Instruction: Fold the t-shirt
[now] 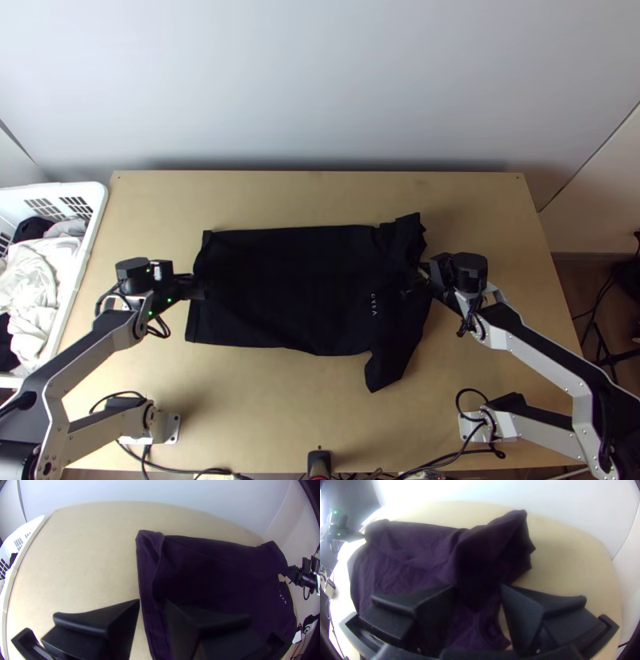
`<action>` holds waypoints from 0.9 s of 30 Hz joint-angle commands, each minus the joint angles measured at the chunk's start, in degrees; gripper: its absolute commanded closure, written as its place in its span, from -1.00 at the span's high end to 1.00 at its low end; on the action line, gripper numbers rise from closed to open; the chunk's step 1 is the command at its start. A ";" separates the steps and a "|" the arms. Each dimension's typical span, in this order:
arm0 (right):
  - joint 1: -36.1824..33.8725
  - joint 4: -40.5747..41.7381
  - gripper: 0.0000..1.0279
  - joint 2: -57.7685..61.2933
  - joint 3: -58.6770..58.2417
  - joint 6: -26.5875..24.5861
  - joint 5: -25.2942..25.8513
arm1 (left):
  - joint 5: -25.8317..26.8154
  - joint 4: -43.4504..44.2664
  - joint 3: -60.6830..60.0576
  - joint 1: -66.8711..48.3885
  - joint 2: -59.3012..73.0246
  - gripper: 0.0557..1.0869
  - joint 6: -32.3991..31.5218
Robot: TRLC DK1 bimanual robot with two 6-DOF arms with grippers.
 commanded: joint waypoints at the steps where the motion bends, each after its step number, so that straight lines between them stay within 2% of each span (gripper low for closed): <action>1: -1.56 -5.15 0.73 -2.96 1.44 0.05 -0.04 | 0.69 -8.87 2.33 0.76 -3.19 0.33 0.42; 6: -2.18 -12.53 0.78 -6.48 4.61 0.23 -0.13 | 4.56 -21.26 5.85 1.64 -6.53 0.38 1.39; 8: -2.18 -16.31 0.87 -7.97 6.10 0.23 -0.13 | 4.82 -26.62 7.26 1.73 -6.53 0.38 1.91; 13: -1.74 -23.26 0.91 -13.07 8.12 0.84 -0.30 | 4.73 -37.08 8.49 1.82 -6.53 0.37 4.55; 24: 2.31 -36.88 0.91 -20.89 8.12 1.55 -1.45 | 2.36 -49.65 9.45 1.47 -6.62 0.36 7.89; 27: 3.27 -39.69 0.91 -23.00 7.68 1.90 -1.62 | 2.27 -51.49 9.45 1.38 -6.62 0.18 7.98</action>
